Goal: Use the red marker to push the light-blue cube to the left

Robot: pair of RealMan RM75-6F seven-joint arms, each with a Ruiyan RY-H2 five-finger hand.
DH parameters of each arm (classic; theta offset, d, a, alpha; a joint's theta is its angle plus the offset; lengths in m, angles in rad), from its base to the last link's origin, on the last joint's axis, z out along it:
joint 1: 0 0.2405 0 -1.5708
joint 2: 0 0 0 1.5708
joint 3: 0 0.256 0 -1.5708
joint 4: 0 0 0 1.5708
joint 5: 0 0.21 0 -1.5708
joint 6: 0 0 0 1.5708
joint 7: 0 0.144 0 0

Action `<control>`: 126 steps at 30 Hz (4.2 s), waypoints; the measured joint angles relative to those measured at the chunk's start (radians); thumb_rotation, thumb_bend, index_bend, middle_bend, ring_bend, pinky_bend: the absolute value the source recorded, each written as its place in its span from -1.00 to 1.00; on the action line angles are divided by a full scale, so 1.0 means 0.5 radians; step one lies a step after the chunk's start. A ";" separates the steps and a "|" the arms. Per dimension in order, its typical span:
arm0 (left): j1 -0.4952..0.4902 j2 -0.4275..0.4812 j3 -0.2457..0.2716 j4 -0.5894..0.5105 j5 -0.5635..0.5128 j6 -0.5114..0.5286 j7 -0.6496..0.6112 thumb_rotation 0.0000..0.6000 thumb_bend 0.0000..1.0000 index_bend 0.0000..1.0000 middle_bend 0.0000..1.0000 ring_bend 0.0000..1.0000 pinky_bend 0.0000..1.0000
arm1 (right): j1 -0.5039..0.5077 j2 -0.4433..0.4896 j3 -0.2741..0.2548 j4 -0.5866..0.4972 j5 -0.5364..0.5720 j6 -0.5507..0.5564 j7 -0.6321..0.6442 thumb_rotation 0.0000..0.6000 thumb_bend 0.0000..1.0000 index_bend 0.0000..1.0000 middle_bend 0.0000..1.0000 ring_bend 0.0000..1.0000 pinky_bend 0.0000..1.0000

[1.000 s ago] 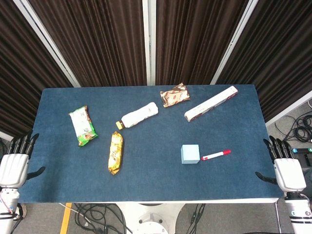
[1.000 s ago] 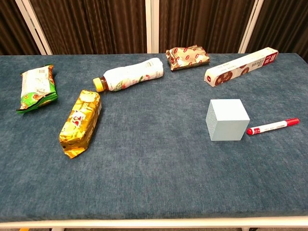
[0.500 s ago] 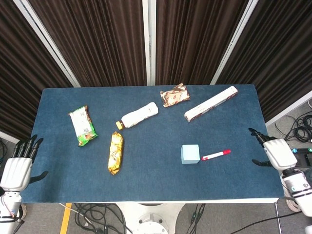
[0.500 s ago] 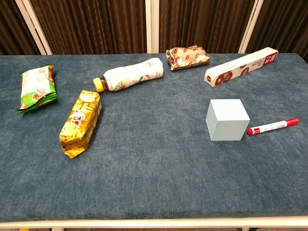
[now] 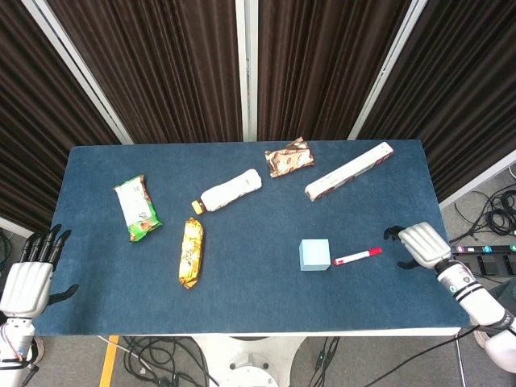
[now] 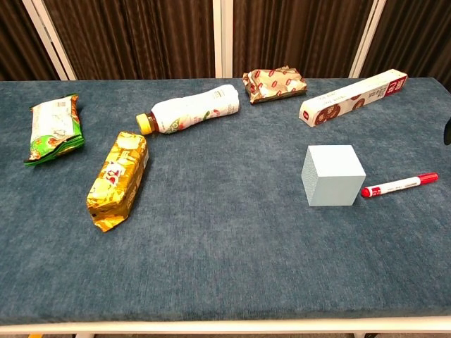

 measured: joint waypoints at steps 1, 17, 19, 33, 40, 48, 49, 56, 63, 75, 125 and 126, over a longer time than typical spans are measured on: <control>0.001 -0.001 0.000 0.001 -0.001 0.001 0.001 1.00 -1.00 -0.87 -0.92 -0.99 -0.86 | 0.002 -0.012 0.000 0.008 0.004 0.005 -0.014 1.00 -0.94 -0.21 -0.17 0.62 0.90; 0.010 -0.014 0.005 0.036 -0.003 0.003 -0.020 1.00 -1.00 -0.87 -0.92 -0.99 -0.86 | 0.067 -0.196 -0.008 0.046 0.062 0.020 -0.247 1.00 -0.77 -0.07 -0.07 0.62 0.90; 0.009 -0.014 0.004 0.041 -0.006 -0.001 -0.025 1.00 -1.00 -0.87 -0.92 -0.99 -0.86 | 0.074 -0.214 -0.012 0.051 0.075 0.002 -0.269 1.00 -0.77 -0.06 -0.06 0.63 0.90; 0.003 -0.024 -0.004 0.088 -0.025 -0.019 -0.061 1.00 -1.00 -0.87 -0.92 -0.99 -0.86 | 0.096 -0.342 -0.040 0.165 0.108 0.003 -0.309 1.00 -0.72 0.06 0.03 0.65 0.90; 0.008 -0.029 0.000 0.109 -0.026 -0.020 -0.086 1.00 -1.00 -0.87 -0.92 -0.99 -0.86 | 0.103 -0.371 -0.056 0.173 0.121 -0.021 -0.361 1.00 -0.72 0.06 0.03 0.65 0.90; 0.004 -0.028 -0.003 0.128 -0.033 -0.034 -0.115 1.00 -1.00 -0.87 -0.92 -0.99 -0.86 | 0.115 -0.401 -0.062 0.181 0.150 -0.055 -0.396 1.00 -0.72 0.06 0.03 0.65 0.89; 0.003 -0.029 -0.003 0.131 -0.034 -0.036 -0.117 1.00 -1.00 -0.87 -0.92 -0.99 -0.86 | 0.116 -0.404 -0.062 0.183 0.153 -0.060 -0.397 1.00 -0.72 0.06 0.03 0.65 0.89; -0.004 -0.044 -0.001 0.147 -0.033 -0.049 -0.117 1.00 -1.00 -0.87 -0.92 -0.99 -0.86 | 0.126 -0.428 -0.073 0.212 0.168 -0.091 -0.401 1.00 -0.72 0.06 0.03 0.65 0.89; 0.000 -0.051 0.003 0.156 -0.035 -0.048 -0.120 1.00 -1.00 -0.87 -0.92 -0.99 -0.86 | 0.135 -0.448 -0.083 0.238 0.171 -0.099 -0.381 1.00 -0.70 0.14 0.09 0.65 0.89; -0.004 -0.045 0.002 0.164 -0.053 -0.072 -0.146 1.00 -1.00 -0.87 -0.92 -0.99 -0.86 | 0.147 -0.483 -0.102 0.289 0.183 -0.137 -0.348 1.00 -0.68 0.20 0.13 0.68 0.88; -0.032 -0.058 -0.009 0.222 -0.070 -0.113 -0.208 1.00 -1.00 -0.87 -0.92 -0.99 -0.86 | 0.170 -0.514 -0.110 0.333 0.208 -0.151 -0.275 1.00 -0.80 0.13 0.15 0.64 0.88; -0.032 -0.058 -0.009 0.223 -0.070 -0.113 -0.209 1.00 -1.00 -0.87 -0.92 -0.99 -0.86 | 0.170 -0.513 -0.109 0.332 0.209 -0.151 -0.276 1.00 -0.80 0.14 0.16 0.64 0.88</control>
